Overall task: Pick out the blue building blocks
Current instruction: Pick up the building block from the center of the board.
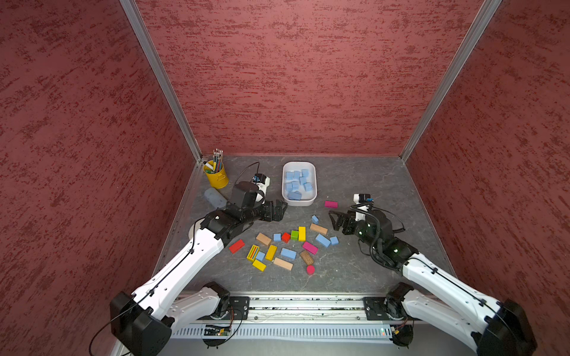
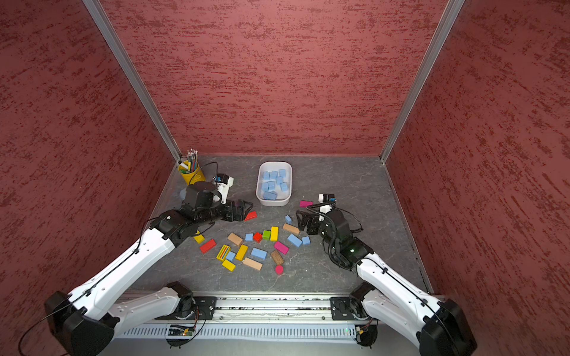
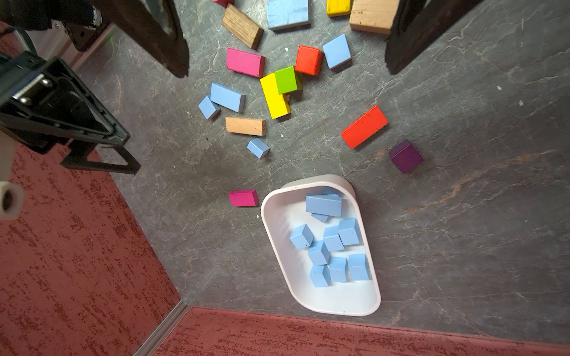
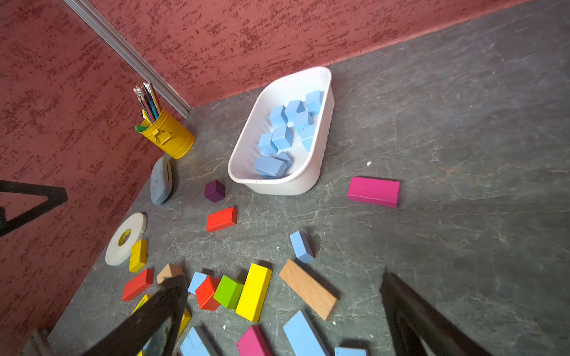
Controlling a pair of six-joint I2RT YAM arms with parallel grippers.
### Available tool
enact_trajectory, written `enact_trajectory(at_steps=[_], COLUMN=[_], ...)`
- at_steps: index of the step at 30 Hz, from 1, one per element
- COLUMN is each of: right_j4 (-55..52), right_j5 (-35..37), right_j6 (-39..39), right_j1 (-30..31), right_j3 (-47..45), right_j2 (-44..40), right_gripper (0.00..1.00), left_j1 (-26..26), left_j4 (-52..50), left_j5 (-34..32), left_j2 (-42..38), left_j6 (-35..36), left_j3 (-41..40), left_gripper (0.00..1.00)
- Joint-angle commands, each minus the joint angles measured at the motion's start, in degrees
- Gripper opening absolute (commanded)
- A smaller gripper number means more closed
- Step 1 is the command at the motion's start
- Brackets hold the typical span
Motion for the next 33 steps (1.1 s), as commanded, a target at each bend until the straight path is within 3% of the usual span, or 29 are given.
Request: enact_trajectory(at_steps=[1,8,24,33], right_j4=[-0.02,-2.71,-14.62,-17.21], right_j5=[-2.29,-2.11,4.31,4.92], right_j6=[0.70,2.50,1.58,-0.37], right_j1=[0.03,0.20,7.93,11.83], right_j3=[1.89,2.18,8.04,11.67], right_j2=[1.45,4.73,16.55,22.51], right_gripper=[0.99,0.96,0.81,0.61], left_j1=[0.38,0.39,-0.14,-0.34], left_j4=[-2.91,-4.71,-4.82,-5.25], left_j5=[4.06,9.62,6.95,3.10], left_j2=[-2.80,-7.06,-10.66,-12.49], left_j6=[5.98,11.97,8.56,7.07], left_j3=[-0.98,-3.66,-7.95,-9.12], left_gripper=[1.00,1.00,1.00,1.00])
